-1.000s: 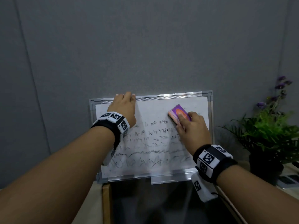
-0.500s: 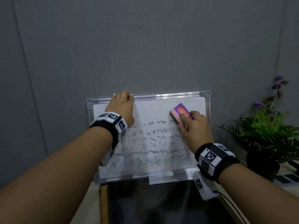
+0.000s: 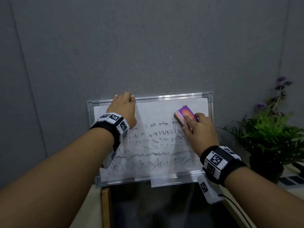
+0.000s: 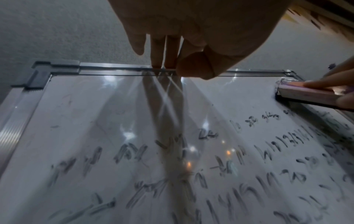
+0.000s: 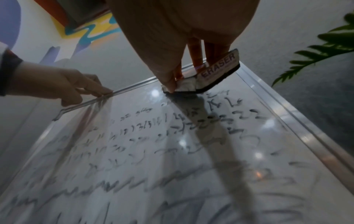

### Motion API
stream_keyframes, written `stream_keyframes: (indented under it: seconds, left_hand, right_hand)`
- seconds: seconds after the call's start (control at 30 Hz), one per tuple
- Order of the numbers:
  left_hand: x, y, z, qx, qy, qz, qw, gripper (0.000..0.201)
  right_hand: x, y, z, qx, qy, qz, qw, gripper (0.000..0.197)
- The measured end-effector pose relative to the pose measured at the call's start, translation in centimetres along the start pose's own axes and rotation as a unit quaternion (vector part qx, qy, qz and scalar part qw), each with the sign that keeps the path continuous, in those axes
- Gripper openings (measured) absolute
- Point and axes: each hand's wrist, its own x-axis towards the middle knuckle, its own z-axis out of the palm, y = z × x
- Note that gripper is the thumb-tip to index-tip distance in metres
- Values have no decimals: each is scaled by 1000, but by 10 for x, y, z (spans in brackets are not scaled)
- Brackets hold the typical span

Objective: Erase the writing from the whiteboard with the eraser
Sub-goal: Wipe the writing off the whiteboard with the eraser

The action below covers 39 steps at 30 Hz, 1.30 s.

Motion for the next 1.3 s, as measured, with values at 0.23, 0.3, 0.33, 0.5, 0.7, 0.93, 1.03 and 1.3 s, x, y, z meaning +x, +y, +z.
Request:
stream_keyframes:
  seconds: [0.23, 0.3, 0.33, 0.5, 0.7, 0.93, 1.03, 1.3]
  left_hand:
    - [-1, 1, -2, 5, -6, 2, 1000, 84]
    - [-1, 1, -2, 5, -5, 1, 1000, 84]
    - [-1, 1, -2, 5, -4, 1, 1000, 84]
    - [-1, 1, -1, 4, 0, -3, 1000, 83]
    - [0, 1, 1, 7, 2, 1, 1000, 83]
    - [1, 0, 1, 8, 8, -2, 1000, 83]
    - [1, 0, 1, 8, 6, -1, 1000, 84]
    - [4, -1, 6, 11, 17, 3, 1000, 81]
  right_hand:
    - [-5, 14, -1, 2, 11, 15, 1000, 43]
    - [3, 12, -5, 17, 25, 21, 999, 43]
    - [6, 10, -5, 22, 28, 20, 999, 43]
    - [-5, 8, 0, 3, 7, 0, 1000, 44]
    - [-7, 25, -4, 3, 13, 45, 999, 44]
    - [-3, 20, -3, 26, 18, 43, 999, 44]
    - [-17, 32, 2, 24, 16, 60, 998, 45]
    - [-7, 41, 3, 72, 55, 91, 992, 45]
